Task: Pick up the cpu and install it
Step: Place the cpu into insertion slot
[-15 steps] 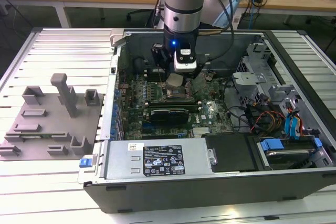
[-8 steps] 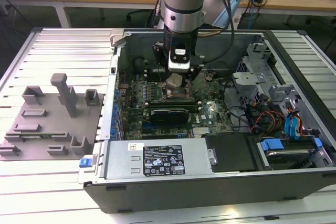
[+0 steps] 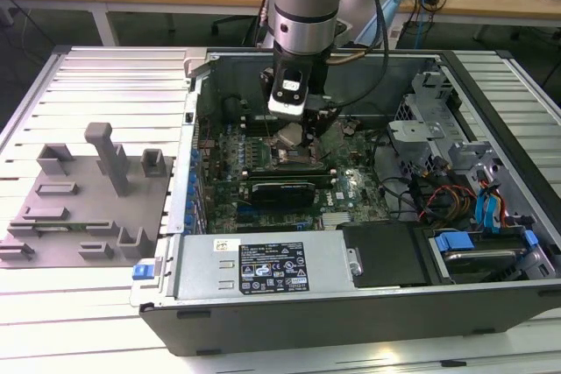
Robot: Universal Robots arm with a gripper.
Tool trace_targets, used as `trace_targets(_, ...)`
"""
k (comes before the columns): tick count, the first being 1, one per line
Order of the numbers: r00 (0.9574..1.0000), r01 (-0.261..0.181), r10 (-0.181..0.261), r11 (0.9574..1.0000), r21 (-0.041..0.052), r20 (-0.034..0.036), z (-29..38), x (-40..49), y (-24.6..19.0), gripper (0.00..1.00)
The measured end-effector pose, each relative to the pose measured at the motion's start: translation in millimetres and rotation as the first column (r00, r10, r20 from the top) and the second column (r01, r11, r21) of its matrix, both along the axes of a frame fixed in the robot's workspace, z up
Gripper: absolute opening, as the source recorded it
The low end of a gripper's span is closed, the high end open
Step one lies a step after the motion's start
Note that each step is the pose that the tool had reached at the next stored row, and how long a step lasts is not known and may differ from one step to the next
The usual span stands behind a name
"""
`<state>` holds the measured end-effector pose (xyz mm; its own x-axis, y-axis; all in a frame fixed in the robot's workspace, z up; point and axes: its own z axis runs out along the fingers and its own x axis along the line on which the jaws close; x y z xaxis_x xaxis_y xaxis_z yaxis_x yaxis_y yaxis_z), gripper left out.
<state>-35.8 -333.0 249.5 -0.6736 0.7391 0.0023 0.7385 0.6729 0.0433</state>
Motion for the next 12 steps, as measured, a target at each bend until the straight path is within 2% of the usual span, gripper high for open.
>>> trace_targets(2, 0.9985, 0.054, -0.054, 0.9985, 0.0000, 0.0000, -0.1, 0.0, 0.0, 0.55)
trace_targets(5, 0.9946, 0.104, -0.104, 0.9946, 0.0000, -0.0001, -0.1, 0.0, 0.0, 0.55)
trace_targets(7, 0.9879, 0.155, -0.155, 0.9879, 0.0000, 0.0000, -0.2, 0.0, 0.0, 0.55)
trace_targets(10, 0.9789, 0.204, -0.204, 0.9789, 0.0000, -0.0001, -0.2, 0.0, 0.0, 0.55)
trace_targets(11, 0.9727, 0.232, -0.232, 0.9727, -0.0001, -0.0001, -0.3, 0.0, 0.0, 0.55)
trace_targets(12, 0.9691, 0.246, -0.246, 0.9691, 0.0000, 0.0000, -0.3, 0.0, 0.0, 0.55)
